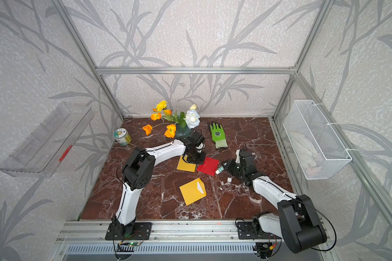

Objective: Seal the envelope with a glue stick
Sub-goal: Close the envelope at the center of the board.

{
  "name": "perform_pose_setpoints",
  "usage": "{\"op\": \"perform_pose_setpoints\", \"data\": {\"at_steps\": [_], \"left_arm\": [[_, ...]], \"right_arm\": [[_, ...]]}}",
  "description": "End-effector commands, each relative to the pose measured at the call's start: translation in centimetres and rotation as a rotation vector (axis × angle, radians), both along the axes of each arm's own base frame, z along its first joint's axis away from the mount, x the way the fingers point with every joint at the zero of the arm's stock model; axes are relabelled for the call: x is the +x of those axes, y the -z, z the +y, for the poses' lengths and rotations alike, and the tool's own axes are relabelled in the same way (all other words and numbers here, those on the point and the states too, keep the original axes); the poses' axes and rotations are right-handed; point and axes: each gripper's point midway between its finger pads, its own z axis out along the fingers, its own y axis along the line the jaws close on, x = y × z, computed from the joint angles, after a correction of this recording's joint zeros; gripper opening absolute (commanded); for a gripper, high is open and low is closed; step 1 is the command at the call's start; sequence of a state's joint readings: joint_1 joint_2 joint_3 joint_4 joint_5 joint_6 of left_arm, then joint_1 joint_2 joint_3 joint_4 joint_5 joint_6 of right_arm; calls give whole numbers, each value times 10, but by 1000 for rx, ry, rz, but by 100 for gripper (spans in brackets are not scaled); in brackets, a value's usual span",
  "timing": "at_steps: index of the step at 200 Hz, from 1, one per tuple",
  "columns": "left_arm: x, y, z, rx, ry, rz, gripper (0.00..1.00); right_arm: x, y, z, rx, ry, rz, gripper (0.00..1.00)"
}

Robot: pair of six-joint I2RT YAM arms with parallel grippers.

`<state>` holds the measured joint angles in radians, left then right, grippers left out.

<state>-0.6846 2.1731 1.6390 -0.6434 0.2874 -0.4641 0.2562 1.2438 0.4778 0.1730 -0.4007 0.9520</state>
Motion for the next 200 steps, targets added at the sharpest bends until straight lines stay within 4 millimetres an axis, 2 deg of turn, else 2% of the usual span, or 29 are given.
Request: {"op": "perform_pose_setpoints", "data": {"at_steps": [1,23,43,75,103,122,159,183,200], "left_arm": [[-12,28,13,101,14,38,9],[-21,41,17,101,17,68,8],[-24,44,18,103,19,80,8],[-20,27,16,94,30,59,13],[-7,-10,4,-2,26,25,25],[4,-39,-3,-84,16,6,27],[23,-97,-9,-212,8,-60,47],[25,-131,-10,-286,-1,-102,49],[20,-148,-8,-317,1,-122,50]], "right_arm": [[2,-5,2,-7,-9,-20,0],[2,-4,2,-10,-7,-18,0],[2,-4,2,-11,-7,-18,0],[2,-10,2,-41,-18,-40,0],[4,-26,4,-75,-32,-99,0],[5,-43,7,-93,-45,-165,0],[5,-80,9,-139,-95,-307,0],[1,-98,14,-169,-136,-397,0],[-2,-110,19,-204,-179,-464,0]]}}
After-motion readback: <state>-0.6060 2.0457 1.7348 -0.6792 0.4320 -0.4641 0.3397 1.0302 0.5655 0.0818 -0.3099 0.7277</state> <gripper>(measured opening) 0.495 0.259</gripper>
